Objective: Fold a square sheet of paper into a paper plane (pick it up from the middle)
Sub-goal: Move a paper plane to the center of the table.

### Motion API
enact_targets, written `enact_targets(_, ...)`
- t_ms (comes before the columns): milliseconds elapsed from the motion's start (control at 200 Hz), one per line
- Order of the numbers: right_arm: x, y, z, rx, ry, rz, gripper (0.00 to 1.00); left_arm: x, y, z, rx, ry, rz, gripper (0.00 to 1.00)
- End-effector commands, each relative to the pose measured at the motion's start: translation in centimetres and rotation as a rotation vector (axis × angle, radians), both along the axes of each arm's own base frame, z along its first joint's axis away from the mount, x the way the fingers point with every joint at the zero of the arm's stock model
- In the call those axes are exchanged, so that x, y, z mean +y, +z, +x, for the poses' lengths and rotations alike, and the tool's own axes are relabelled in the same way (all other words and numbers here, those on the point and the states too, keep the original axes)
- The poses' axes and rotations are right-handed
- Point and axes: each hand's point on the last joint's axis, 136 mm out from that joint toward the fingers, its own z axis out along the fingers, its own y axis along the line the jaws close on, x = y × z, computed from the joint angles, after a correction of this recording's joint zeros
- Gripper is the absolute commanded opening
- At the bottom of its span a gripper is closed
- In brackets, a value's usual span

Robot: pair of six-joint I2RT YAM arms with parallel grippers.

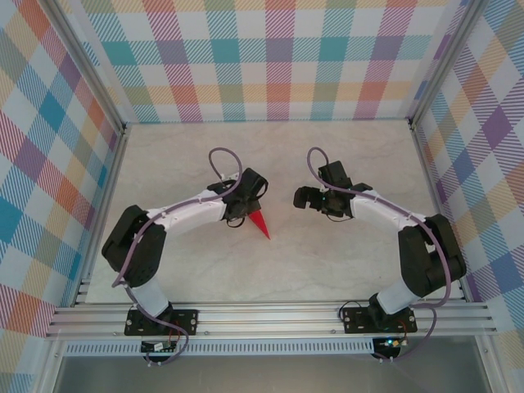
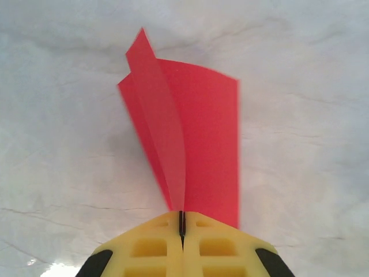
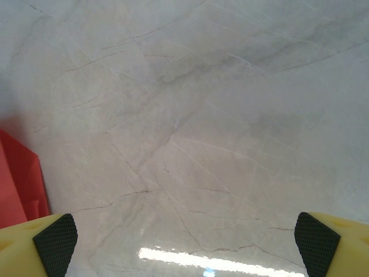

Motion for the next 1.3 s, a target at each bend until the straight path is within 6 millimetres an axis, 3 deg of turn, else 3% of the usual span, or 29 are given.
enact_targets(0, 0.4, 1.7, -0.2, -0.042, 0.016, 0.061, 1.00, -3.2, 2.8, 0.0, -0.088, -0.154, -0.123, 0.00)
enact_targets(170, 0.9, 2.7, -1.2, -0.067, 0.031, 0.129, 1.00, -6.4, 4.9, -0.2, -0.146, -0.323, -0.292, 0.00)
enact_targets(315, 0.8, 3.5, -2.1, -0.086, 0.034, 0.153, 1.00, -7.6, 5.3, 0.2, -0.150, -0.366, -0.414, 0.00)
enact_targets(450, 0.9, 4.1, -2.7, -0.095, 0.049, 0.178, 1.00, -8.0, 3.4, 0.7, -0.119, -0.365, -0.462, 0.00)
enact_targets(550, 2.4, 4.2, -3.4, -0.088, 0.125, 0.241, 0.96, -8.2, 0.9, 1.0, -0.086, -0.351, -0.501, 0.00)
enact_targets(680, 3.6, 4.0, -3.7, -0.050, 0.178, 0.296, 0.87, -7.7, -1.7, 1.2, -0.059, -0.323, -0.499, 0.00)
enact_targets(870, 5.0, 2.8, -4.1, 0.011, 0.217, 0.314, 0.69, -6.6, -3.8, 0.8, -0.034, -0.291, -0.496, 0.00)
enact_targets(1025, 5.9, 0.7, -4.5, 0.062, 0.210, 0.209, 0.64, -5.8, -5.0, 0.5, -0.014, -0.262, -0.492, 0.00)
enact_targets(1295, 8.2, -1.5, -5.5, 0.104, 0.254, 0.109, 0.62, -5.5, -5.4, 0.4, -0.004, -0.254, -0.495, 0.00)
